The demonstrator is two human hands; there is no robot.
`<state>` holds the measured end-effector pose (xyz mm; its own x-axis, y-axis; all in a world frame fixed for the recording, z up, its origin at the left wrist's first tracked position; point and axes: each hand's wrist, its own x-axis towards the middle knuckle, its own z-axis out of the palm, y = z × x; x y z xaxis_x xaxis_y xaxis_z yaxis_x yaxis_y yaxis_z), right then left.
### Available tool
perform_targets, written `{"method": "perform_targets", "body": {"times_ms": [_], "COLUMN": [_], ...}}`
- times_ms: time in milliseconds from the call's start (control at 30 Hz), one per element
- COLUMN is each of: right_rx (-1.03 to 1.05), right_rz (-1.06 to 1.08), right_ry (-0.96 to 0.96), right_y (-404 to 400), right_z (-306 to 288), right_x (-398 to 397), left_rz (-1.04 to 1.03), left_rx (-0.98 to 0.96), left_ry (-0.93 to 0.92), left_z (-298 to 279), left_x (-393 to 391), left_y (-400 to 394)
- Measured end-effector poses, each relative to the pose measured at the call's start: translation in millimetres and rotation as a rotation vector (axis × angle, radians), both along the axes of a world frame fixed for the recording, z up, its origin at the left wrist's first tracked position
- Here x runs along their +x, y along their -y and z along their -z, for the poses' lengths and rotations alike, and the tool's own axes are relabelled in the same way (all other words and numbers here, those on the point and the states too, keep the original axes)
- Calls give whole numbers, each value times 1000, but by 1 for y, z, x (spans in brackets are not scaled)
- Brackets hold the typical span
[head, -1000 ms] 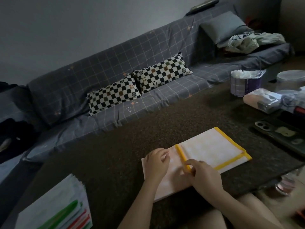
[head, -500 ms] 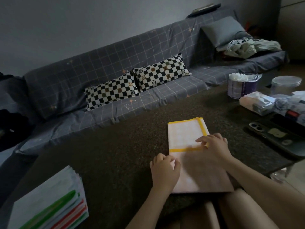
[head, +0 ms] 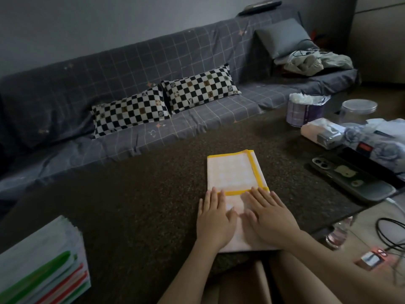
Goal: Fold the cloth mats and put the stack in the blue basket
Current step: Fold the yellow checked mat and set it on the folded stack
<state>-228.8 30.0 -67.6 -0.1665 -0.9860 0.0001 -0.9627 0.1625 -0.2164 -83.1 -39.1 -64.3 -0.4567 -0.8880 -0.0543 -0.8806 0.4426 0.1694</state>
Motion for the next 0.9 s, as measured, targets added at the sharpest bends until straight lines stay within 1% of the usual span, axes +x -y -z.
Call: {"method": "perform_targets", "body": {"times_ms": [200,267,333,400,467,500,567,633,800,900], "right_rx": [37,56,31,-49,-184,-236,-290,-304,-333,-332], "right_rz": [185,175,131,94,105,135,217,310,543,669], "right_ry": [-11,-36,-41,30,194,293,459,551,645,622], "right_y": [0,0,1,1,6,9,19,29,50,62], "right_z": [-4,-9,-18,-23,-23,-24,-26,-28,-24,-21], "right_x": [3,2,-5,-14,-22,-23,-22,-21,-26,-27], "left_rz": [-14,-28,-69,-81,-83,-87,-139,-221,-503,-629], "left_rx": [-17,-19,-46,-140,-220,-216,-107,-16,47,129], "left_ry": [-28,-64,-133,-179,-291,-349,-471,-599,-703,-782], "left_z": [-1,-1,-4,-8,-11,-15,-23,-27,-19,-15], "left_x": [-1,-1,-1,-1,-4,-6,-13,-18,-21,-23], "left_y": [0,1,1,2,8,11,20,29,51,64]}}
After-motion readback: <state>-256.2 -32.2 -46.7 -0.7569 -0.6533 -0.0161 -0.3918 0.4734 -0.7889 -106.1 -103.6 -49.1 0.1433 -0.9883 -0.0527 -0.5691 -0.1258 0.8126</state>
